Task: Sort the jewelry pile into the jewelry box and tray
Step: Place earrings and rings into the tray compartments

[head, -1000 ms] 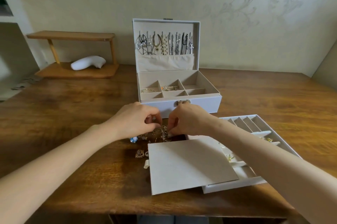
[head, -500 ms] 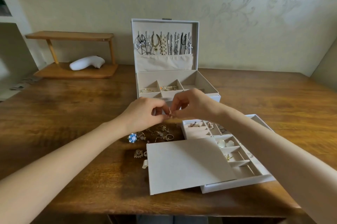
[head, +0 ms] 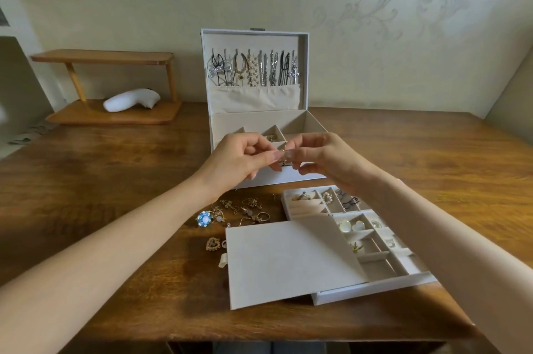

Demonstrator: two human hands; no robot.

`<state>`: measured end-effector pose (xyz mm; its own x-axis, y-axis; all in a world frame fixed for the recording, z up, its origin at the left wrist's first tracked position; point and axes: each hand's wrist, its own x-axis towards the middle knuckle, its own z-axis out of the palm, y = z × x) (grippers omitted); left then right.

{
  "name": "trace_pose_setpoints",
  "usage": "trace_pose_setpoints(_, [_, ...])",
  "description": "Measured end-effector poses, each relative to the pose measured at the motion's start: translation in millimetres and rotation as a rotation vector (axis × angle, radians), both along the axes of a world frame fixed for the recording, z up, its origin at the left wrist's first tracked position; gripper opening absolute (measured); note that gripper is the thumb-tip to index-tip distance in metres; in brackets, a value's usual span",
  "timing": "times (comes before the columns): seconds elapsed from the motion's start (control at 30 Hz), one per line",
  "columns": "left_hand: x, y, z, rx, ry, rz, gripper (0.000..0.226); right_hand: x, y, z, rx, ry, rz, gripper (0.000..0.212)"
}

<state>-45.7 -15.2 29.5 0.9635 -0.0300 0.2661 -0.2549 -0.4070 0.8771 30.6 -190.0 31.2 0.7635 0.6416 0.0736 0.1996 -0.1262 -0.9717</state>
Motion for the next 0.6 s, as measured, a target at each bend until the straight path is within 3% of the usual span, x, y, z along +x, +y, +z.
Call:
trace_pose_setpoints(0.23, [2, -7, 6, 0.105, -0.082, -0.009, 0.007, -5, -10, -1, 0.117, 0.094, 0.052, 0.009])
trace_pose_setpoints(0.5, [0, -6, 16, -0.072, -0.021, -0.098, 0.012, -6, -19, -6, 0.259, 0.178, 0.091, 0.031])
trace_pose_setpoints(0.6, [-1, -7, 17, -0.087, -0.008, -0.110, 0.013, -9, -21, -4, 0.272, 0.153, 0.085, 0.025])
